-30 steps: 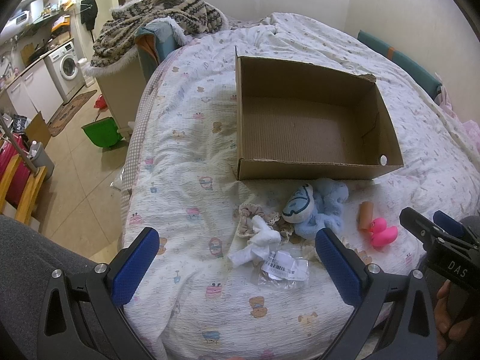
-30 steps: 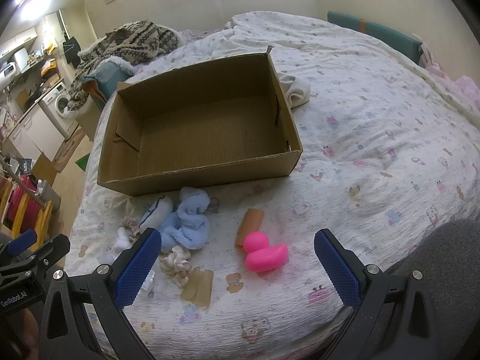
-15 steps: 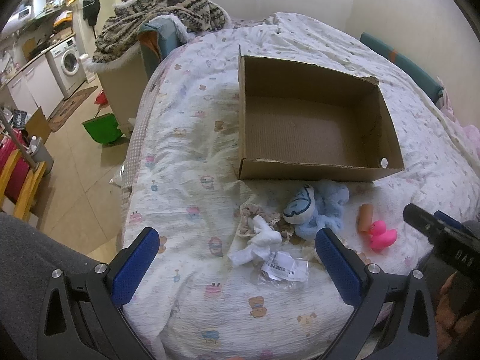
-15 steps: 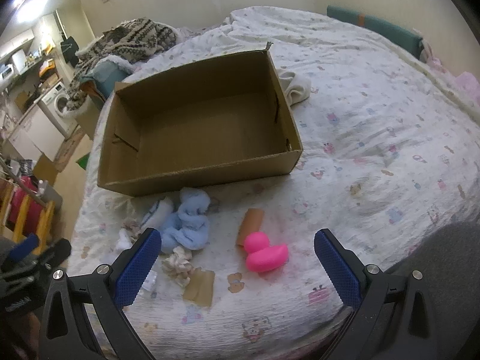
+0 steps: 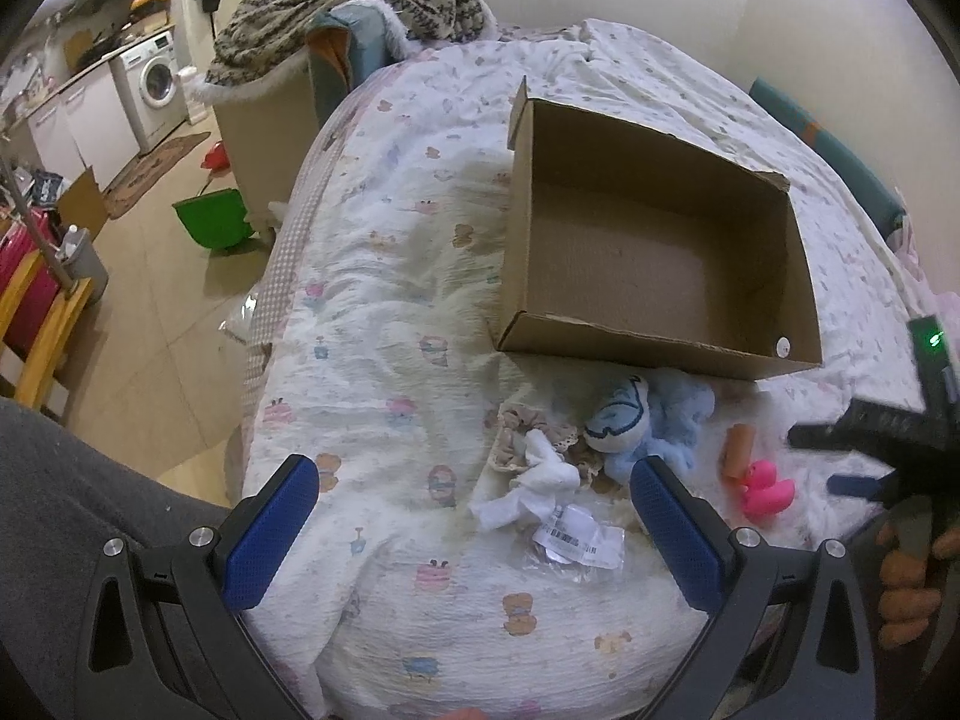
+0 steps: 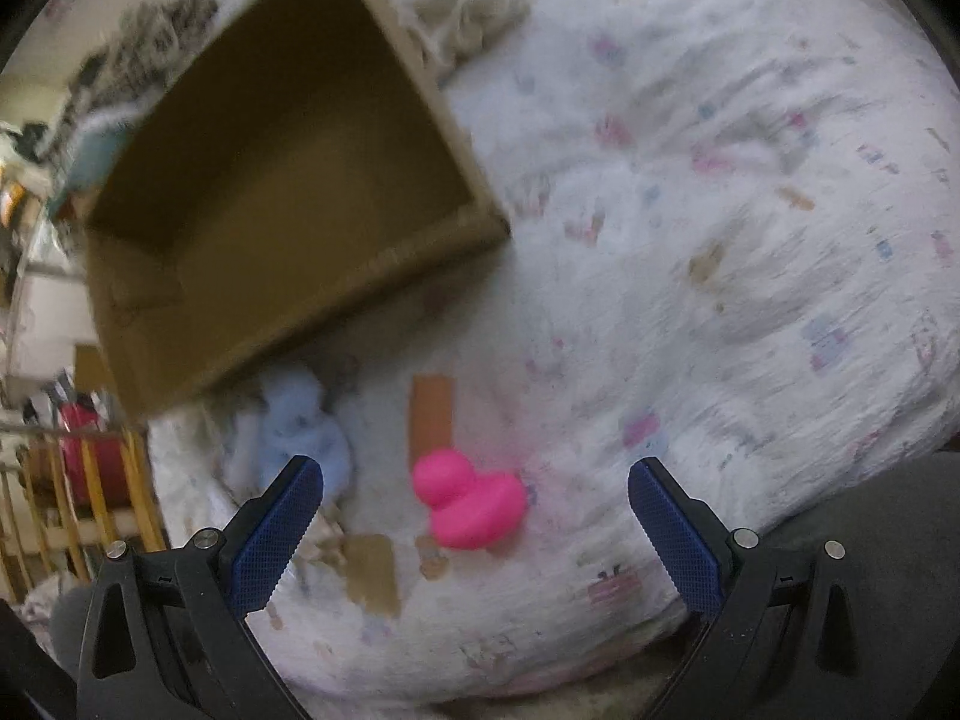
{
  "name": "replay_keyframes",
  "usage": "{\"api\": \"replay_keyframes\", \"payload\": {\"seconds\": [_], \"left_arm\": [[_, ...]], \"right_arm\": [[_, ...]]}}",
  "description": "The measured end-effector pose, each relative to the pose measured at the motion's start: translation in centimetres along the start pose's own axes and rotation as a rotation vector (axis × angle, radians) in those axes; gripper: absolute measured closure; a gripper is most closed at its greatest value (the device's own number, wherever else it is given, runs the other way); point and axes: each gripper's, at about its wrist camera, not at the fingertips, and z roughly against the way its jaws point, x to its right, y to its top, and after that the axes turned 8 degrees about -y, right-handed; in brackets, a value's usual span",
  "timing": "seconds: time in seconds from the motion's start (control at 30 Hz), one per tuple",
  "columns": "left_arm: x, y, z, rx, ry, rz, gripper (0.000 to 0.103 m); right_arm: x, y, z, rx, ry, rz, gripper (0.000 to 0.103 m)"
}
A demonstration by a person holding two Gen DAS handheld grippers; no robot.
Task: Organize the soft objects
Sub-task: 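Grasp the pink rubber duck with the right tool while the left tool grasps the white sock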
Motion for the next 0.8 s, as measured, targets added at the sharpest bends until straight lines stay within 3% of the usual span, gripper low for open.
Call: {"api": "replay_keyframes", "payload": {"seconds": [0.13,0.2,0.27,0.33,0.43,0.57,0.67,0.8], "left_arm": [[-0.3,0.2,-0.1,-0.011,-0.001,0.019,0.000],[-0.4,0.2,-0.3,-0.019,0.000,0.024,0.000],[-0.6,0.1,-0.4,-0.032,-0.010,0.029,0.000],[-0.7,0.1,-0.6,-0.043,-0.007,0.029,0.000],[-1.4,0.3,-1.0,-0.068,-0.017,0.059,0.000],[-2.5,1.0,-1.6,-0.102,-0.009,0.104,0.000],[-2.3,1.8,-1.8,-0.107,0.006,0.071,0.000],[-1.7,2.9,-3.4,-0.173,-0.037,0.052,0.002]], "right_arm": [[-1.6,-0.9,-1.7,-0.025,-0.052,0.064,0.000],[-2.2,-1.4,-2.6,-0.051,-0.054,0.080,0.017],[-2.3,-1.7,-3.8,-0.077,-0.035,0.096,0.042],[-2.5,-2.1,-4.2,-0.079,-0.035,0.105,0.052],[-2.5,-3.0,-3.3,-0.042,-0.007,0.108,0.053],[-2.9,-3.1,-1.2,0.036,0.102,0.135,0.056],[-2.9,-4.4,0.7,0.126,0.183,0.160,0.056],[-3.2,-5.6,1.4,0.182,0.244,0.169,0.056]]}}
